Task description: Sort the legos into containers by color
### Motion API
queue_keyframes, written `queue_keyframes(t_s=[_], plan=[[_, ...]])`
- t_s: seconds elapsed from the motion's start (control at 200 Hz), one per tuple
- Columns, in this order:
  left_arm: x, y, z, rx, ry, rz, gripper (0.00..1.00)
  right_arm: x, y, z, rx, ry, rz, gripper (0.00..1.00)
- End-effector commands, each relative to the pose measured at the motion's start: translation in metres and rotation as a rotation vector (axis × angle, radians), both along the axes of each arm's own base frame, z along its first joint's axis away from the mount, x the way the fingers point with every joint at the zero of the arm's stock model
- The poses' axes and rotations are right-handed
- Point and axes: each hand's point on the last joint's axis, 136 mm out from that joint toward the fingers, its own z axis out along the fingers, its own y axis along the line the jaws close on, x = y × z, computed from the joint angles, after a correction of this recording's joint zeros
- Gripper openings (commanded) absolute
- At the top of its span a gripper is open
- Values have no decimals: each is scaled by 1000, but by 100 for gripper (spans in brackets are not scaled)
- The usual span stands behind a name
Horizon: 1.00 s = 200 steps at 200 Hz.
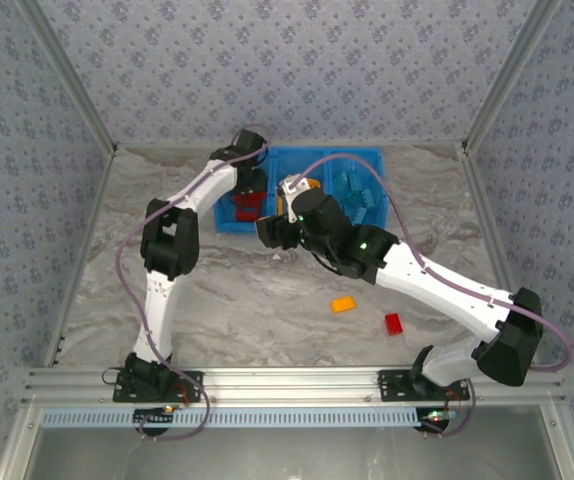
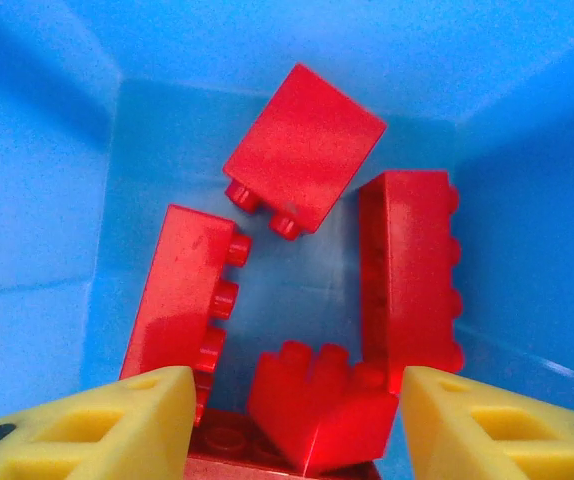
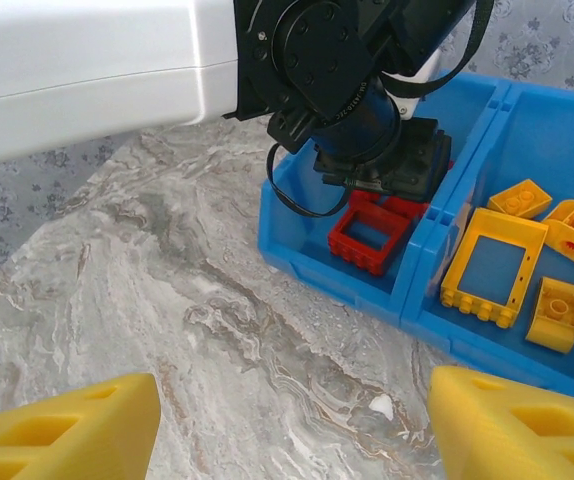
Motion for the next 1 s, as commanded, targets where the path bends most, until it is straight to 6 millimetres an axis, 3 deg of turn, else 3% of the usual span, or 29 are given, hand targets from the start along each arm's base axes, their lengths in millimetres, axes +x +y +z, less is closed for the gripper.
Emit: queue_keyframes(t_s=[0.0, 0.27, 0.459, 0.469, 0.549, 0.699, 0.789, 0.904, 0.994], plan=[[-7, 1, 15, -30, -1, 0, 60, 0, 3, 4, 0, -17, 9, 74], [-11, 4, 59, -50, -65, 4, 64, -9, 25, 7, -60, -90, 62, 74], [-24, 18, 119, -66, -170, 42, 68, -18, 31, 18, -84, -149, 64, 74], [-27, 20, 115, -61, -161, 45, 68, -19, 30, 19, -84, -153, 64, 74], [-44, 27, 141, -82, -205, 63, 68, -22, 22, 29, -86, -174, 41, 74], [-95, 28, 187, -121, -306, 35, 70, -26, -19, 42, -65, -179, -50, 74], [-135, 19, 199, -152, -339, -18, 70, -28, -53, 38, -69, -135, -128, 73], [-195, -8, 208, -180, -396, -172, 70, -26, -98, 16, -92, -19, -243, 72], [-243, -39, 208, -205, -425, -324, 70, -27, -137, -18, -142, 124, -342, 71]])
